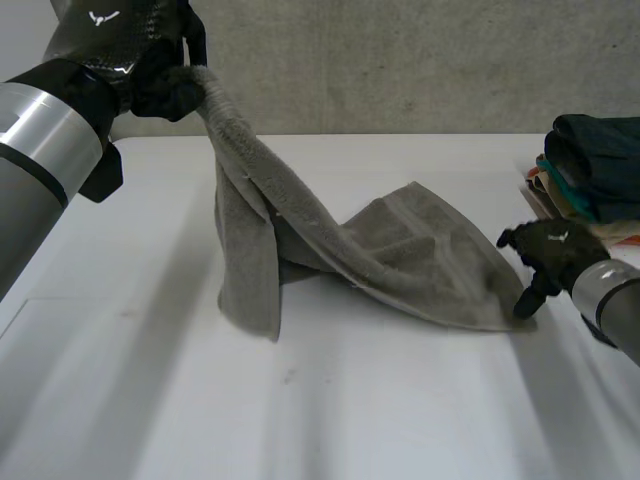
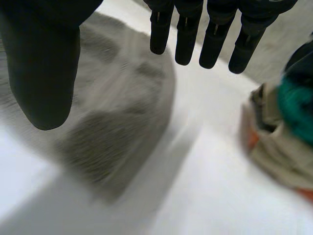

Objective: Fold the laundry.

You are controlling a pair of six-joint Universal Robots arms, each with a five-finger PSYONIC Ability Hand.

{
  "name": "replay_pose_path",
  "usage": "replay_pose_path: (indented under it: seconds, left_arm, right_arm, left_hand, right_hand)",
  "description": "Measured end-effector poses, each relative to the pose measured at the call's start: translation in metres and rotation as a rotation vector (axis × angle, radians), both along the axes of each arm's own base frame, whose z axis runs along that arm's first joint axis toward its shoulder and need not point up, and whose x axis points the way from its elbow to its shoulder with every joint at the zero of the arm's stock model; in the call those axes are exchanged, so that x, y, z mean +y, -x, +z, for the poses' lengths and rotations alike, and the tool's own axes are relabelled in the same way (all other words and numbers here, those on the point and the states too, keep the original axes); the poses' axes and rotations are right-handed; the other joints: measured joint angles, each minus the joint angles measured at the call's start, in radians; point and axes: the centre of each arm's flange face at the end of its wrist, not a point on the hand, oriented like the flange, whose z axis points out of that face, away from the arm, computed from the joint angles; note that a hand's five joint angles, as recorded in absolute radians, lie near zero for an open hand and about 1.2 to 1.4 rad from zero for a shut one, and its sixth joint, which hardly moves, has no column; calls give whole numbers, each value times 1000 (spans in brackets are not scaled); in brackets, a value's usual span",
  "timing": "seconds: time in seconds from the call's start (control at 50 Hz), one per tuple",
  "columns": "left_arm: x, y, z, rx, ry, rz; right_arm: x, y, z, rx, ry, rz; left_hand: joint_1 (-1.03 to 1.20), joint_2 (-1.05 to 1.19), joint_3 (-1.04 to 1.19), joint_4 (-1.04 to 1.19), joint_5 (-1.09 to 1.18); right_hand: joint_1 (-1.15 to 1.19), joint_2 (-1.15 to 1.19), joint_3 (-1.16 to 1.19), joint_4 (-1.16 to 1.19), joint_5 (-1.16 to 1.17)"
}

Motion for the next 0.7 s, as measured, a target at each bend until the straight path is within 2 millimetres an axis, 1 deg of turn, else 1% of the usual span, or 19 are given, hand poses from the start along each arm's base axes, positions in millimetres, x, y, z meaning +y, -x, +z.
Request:
replay_pose_path:
  seconds: [0.12, 0.22, 0.34, 0.44, 0.48, 0.5, 0.52, 0.58, 0.6, 0.64, 0.7]
  left_arm:
    - [-5, 2, -5, -6, -15, 1]
    - [-8, 3, -10, -11, -26, 1]
    - [-10, 5, -13, -16, -35, 0]
    - [-11, 5, -15, -18, -40, 0]
    - [-12, 5, -15, -18, -40, 0]
    - [-12, 5, -15, -18, -40, 0]
    - [-12, 5, -15, -18, -41, 1]
    - [-12, 5, -15, -17, -40, 1]
    - [-11, 5, -15, -17, -39, 1]
    - [-11, 4, -14, -16, -38, 2]
    - [-11, 3, -12, -15, -34, 6]
  right_arm:
    - [14, -3, -15, -38, -71, 38]
    - [19, -6, -25, -49, -82, 66]
    - [11, -9, -36, -44, -35, 76]
    - [1, -10, -46, -23, -5, 85]
    - [-2, -11, -49, -15, -1, 88]
    - [-4, -11, -52, -6, 0, 93]
    - [-6, -12, -54, 0, 2, 96]
    - [-11, -12, -57, 15, 8, 103]
    - [-13, -13, -58, 20, 13, 105]
    - [-16, -13, -58, 26, 21, 106]
    - [-22, -11, -52, 34, 47, 100]
  left_hand:
    - [0, 0, 0, 0, 0]
    - [0, 0, 0, 0, 0]
    - [0, 0, 0, 0, 0]
    - [0, 0, 0, 0, 0]
    - [0, 0, 0, 0, 0]
    - [0, 0, 0, 0, 0]
    - [0, 0, 0, 0, 0]
    - [0, 0, 0, 0, 0]
    - [0, 0, 0, 0, 0]
    - [0, 0, 0, 0, 0]
    - [0, 0, 0, 0, 0]
  right_hand:
    - [0, 0, 0, 0, 2]
    - [1, 0, 1, 2, 8]
    - [37, 2, 35, 52, 91]
    - [122, 109, 120, 139, 167]
    - [122, 109, 120, 139, 167]
    - [207, 200, 209, 223, 249]
    - [224, 218, 227, 240, 264]
    - [662, 665, 647, 662, 680]
    - [727, 732, 726, 743, 761]
    - [742, 791, 792, 811, 814]
    - [742, 792, 804, 829, 814]
